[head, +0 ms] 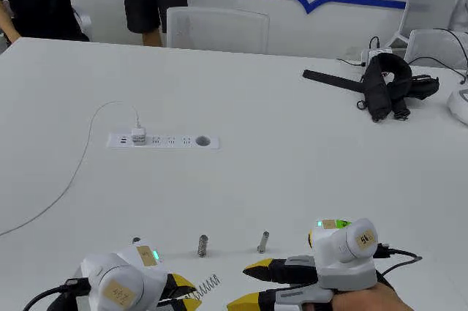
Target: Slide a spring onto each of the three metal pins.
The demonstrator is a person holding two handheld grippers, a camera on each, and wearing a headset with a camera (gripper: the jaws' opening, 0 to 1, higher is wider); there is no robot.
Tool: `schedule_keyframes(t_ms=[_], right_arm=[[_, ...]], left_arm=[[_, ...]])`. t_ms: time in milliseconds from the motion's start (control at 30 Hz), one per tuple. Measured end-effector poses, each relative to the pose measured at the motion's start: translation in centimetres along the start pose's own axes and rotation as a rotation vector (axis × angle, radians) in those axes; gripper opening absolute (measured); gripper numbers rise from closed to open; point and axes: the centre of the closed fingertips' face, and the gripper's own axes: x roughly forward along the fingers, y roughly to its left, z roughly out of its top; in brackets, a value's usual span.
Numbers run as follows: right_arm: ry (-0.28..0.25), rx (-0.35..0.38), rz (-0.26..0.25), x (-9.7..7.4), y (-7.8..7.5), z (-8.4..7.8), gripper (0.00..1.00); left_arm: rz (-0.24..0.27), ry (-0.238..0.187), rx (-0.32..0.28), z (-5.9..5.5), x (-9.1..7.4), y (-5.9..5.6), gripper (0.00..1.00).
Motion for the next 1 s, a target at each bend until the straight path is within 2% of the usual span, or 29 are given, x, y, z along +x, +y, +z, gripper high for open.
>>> schedule_keyframes(t_ms=[200,400,533,733,1000], right_arm=[[-0.004,0.021,0.026,0.1,0.2,0.0,0.41],[-0.009,0.046,0.066,0.2,0.9,0.0,0.30],[-0.007,0.057,0.086,0.2,1.2,-0.1,0.28],[-0.001,0.073,0.119,0.2,1.8,-0.1,0.23],[0.013,0.084,0.157,-0.3,2.2,0.1,0.15]], left_arm=[[-0.031,-0.016,0.023,1.0,0.3,-1.2,0.11],[-0.060,-0.031,0.046,1.9,0.7,-2.5,0.11],[-0.077,-0.040,0.061,2.4,0.9,-3.2,0.11],[-0.094,-0.053,0.083,3.0,0.9,-3.6,0.11],[-0.119,-0.055,0.099,3.3,0.8,-4.0,0.10]])
